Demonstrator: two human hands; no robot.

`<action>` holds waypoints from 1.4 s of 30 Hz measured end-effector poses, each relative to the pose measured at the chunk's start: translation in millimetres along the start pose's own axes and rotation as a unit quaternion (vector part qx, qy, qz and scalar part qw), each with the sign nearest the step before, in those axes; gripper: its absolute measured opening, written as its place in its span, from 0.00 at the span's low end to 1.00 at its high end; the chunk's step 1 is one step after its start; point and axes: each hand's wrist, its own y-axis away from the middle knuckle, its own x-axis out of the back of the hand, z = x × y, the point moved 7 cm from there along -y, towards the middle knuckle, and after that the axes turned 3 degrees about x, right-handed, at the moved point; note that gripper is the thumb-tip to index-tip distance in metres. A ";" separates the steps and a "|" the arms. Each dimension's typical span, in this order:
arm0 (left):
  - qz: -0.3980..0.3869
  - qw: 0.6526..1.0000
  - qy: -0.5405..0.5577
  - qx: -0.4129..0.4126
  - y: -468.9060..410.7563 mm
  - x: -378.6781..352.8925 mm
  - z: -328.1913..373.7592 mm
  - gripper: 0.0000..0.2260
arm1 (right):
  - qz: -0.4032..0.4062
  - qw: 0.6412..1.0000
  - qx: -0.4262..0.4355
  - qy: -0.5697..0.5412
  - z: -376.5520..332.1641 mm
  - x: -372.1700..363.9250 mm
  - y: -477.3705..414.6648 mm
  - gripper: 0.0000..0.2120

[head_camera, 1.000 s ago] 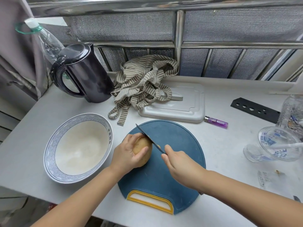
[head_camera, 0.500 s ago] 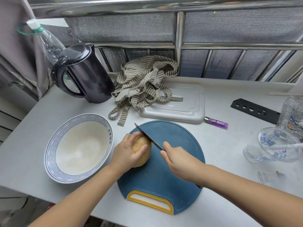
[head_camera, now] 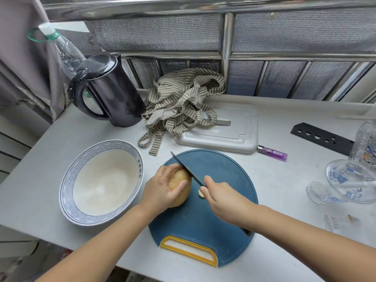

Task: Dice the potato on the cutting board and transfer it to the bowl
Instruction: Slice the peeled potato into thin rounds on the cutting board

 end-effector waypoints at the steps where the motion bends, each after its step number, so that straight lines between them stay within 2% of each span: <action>1: -0.001 1.000 0.000 -0.001 -0.1 -0.2 0.1 0.21 | 0.001 1.000 -0.001 -0.002 0.5 -1.0 0.4 0.16; 8: -0.006 0.999 -0.017 -0.027 1.5 -1.2 7.4 0.20 | 0.001 1.000 -0.024 -0.015 -1.3 -0.4 -7.3 0.16; 12: 0.001 1.000 0.007 -0.011 4.2 2.9 3.2 0.21 | 0.010 1.000 -0.021 -0.020 -7.6 -2.7 -12.7 0.16; 18: -0.023 1.000 -0.017 -0.010 27.0 -0.6 11.3 0.22 | 0.006 0.998 -0.023 -0.055 0.3 -9.3 6.2 0.16; 27: 0.004 1.000 -0.023 -0.002 58.2 -3.3 12.9 0.21 | -0.011 0.999 0.015 -0.034 0.3 -31.1 26.0 0.07; 36: 0.006 1.000 -0.027 -0.009 61.5 -3.4 17.9 0.19 | -0.008 1.000 0.007 -0.001 4.3 -34.6 -4.4 0.15; 42: 0.004 1.000 -0.003 0.012 65.1 -0.1 8.8 0.19 | 0.006 0.995 -0.006 -0.103 19.5 -51.0 -6.8 0.11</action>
